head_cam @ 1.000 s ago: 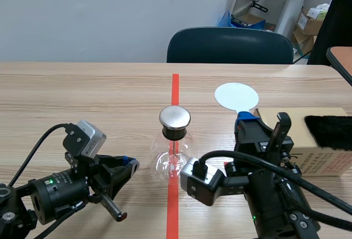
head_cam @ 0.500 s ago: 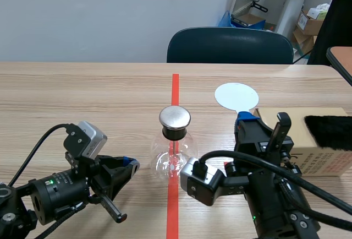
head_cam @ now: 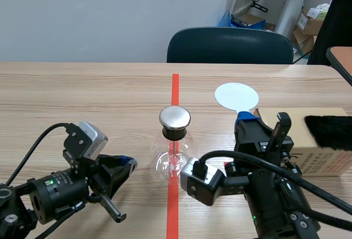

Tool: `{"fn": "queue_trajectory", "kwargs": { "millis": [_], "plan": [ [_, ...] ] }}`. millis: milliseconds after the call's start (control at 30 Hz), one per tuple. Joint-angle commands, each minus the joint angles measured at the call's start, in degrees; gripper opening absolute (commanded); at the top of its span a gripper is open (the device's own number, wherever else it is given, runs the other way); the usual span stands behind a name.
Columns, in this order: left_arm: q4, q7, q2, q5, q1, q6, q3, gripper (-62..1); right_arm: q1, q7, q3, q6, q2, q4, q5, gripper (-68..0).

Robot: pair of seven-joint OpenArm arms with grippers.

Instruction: Do the electroscope experiment

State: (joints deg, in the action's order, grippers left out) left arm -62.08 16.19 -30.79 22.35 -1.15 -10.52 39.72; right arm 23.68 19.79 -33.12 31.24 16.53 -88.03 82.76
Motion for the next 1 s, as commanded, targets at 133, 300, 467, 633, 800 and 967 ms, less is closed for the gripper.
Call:
{"fn": "queue_trajectory", "kwargs": {
  "millis": [133,300,467,633,800,967],
  "plan": [
    [-0.5,1.7,0.3,-0.6,-0.5,0.2,-0.1,-58.2,-0.5,0.2,0.2,0.7,0.1,-0.5,0.4,-66.5],
    [-0.5,2.0,0.3,-0.8,-0.5,0.2,-0.1,-58.2,-0.5,0.2,0.2,0.7,0.1,-0.5,0.4,-66.5],
    [-0.5,2.0,0.3,-1.2,-0.5,0.2,-0.1,-58.2,-0.5,-0.9,0.2,0.7,0.1,-0.5,0.4,-66.5],
    [-0.5,2.1,0.3,-2.4,-0.5,0.2,-0.1,-58.2,-0.5,-2.1,0.2,0.7,0.3,-0.5,0.4,-66.5],
    [-0.5,2.2,0.3,-2.7,-0.5,0.8,-0.1,-58.2,0.4,-3.5,0.3,0.7,0.5,-0.5,0.9,-66.5],
    [-0.5,2.3,0.3,-2.7,-0.5,0.9,-0.1,-58.2,1.1,-5.4,0.5,0.9,0.4,-0.5,0.9,-66.5]
  ]
}}
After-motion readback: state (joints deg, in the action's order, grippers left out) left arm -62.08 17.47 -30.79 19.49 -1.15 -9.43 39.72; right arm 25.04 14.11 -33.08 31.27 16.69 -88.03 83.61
